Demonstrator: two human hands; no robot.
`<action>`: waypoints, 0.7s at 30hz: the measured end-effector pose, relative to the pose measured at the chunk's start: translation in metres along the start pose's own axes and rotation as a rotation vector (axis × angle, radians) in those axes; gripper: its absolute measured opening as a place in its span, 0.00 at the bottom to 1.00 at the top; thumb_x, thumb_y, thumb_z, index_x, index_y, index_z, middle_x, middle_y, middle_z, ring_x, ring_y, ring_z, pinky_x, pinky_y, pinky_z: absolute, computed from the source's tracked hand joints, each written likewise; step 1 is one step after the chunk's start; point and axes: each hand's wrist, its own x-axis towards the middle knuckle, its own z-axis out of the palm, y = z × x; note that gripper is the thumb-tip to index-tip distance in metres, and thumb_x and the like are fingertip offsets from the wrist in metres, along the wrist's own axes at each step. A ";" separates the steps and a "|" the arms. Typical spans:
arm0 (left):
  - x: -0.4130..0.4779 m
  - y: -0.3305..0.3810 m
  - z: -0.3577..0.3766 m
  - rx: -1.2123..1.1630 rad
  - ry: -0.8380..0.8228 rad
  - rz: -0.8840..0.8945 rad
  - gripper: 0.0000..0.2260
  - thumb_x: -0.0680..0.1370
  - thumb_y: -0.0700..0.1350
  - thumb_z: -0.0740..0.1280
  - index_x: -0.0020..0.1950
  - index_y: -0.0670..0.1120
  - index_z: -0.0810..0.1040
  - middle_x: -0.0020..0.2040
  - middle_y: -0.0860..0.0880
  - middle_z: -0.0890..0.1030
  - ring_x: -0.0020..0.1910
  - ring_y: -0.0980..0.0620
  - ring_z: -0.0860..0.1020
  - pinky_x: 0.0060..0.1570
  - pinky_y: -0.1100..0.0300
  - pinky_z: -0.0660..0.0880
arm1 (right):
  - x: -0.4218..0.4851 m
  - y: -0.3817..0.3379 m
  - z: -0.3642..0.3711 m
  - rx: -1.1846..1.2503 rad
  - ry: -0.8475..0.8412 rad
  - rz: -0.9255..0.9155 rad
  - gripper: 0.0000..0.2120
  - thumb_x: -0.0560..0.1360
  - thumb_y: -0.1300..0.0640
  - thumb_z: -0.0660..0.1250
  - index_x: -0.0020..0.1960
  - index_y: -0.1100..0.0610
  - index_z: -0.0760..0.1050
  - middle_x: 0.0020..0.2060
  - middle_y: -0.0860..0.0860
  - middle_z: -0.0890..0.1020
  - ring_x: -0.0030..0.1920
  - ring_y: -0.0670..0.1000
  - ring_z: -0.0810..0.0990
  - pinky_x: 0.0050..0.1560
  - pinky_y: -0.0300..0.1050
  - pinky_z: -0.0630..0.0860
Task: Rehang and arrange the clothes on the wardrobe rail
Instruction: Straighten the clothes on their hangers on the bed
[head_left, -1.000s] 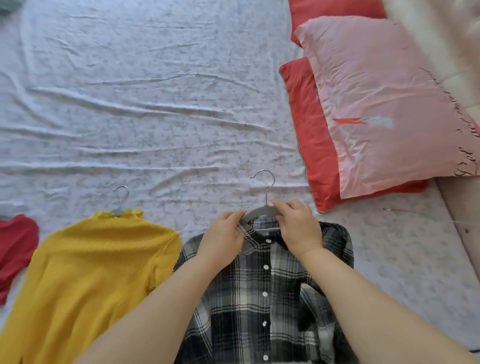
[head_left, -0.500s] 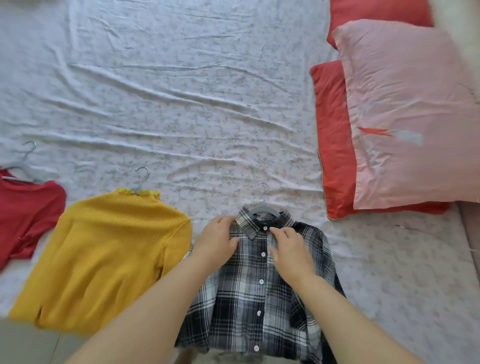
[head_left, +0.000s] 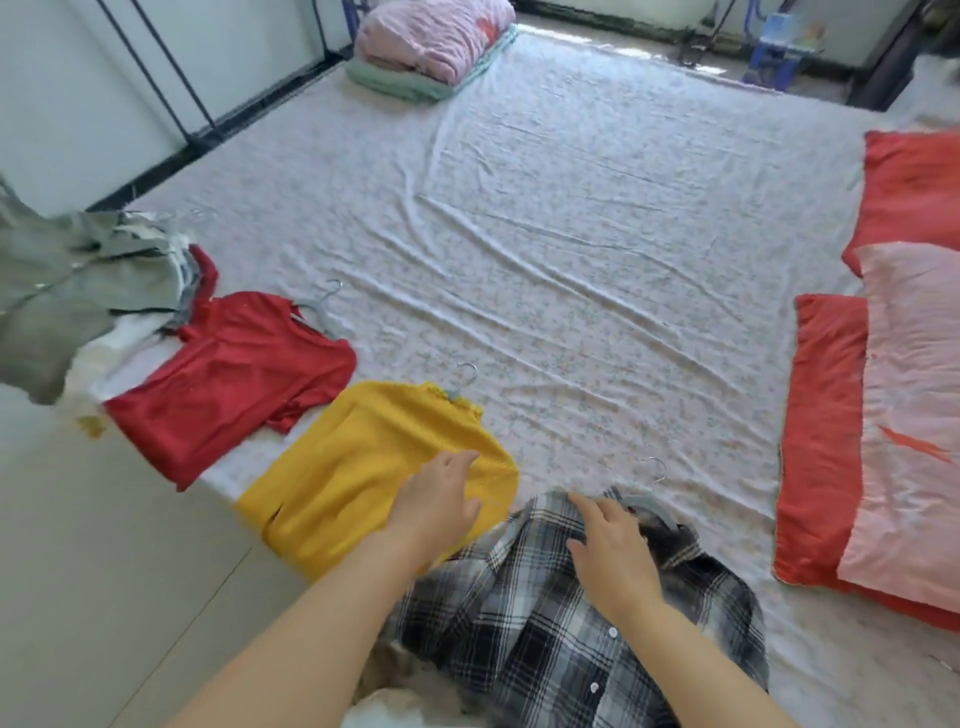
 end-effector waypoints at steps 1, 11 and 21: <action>-0.008 -0.015 -0.007 -0.018 0.015 -0.029 0.26 0.77 0.50 0.62 0.73 0.49 0.59 0.71 0.48 0.65 0.68 0.48 0.66 0.64 0.53 0.66 | 0.001 -0.014 0.002 -0.004 -0.004 -0.021 0.25 0.79 0.56 0.59 0.74 0.51 0.56 0.69 0.50 0.63 0.69 0.52 0.61 0.67 0.45 0.64; -0.073 -0.195 -0.065 -0.188 0.146 -0.245 0.26 0.76 0.50 0.63 0.72 0.50 0.60 0.70 0.48 0.65 0.69 0.49 0.63 0.67 0.53 0.63 | 0.024 -0.189 0.046 -0.130 -0.034 -0.194 0.26 0.79 0.53 0.60 0.74 0.50 0.56 0.70 0.50 0.62 0.69 0.52 0.62 0.64 0.45 0.68; -0.141 -0.414 -0.125 -0.221 0.151 -0.374 0.25 0.75 0.50 0.63 0.71 0.50 0.61 0.69 0.48 0.66 0.67 0.47 0.67 0.63 0.53 0.67 | 0.036 -0.417 0.143 -0.113 -0.102 -0.276 0.26 0.78 0.56 0.61 0.74 0.50 0.57 0.69 0.51 0.63 0.68 0.53 0.64 0.63 0.44 0.68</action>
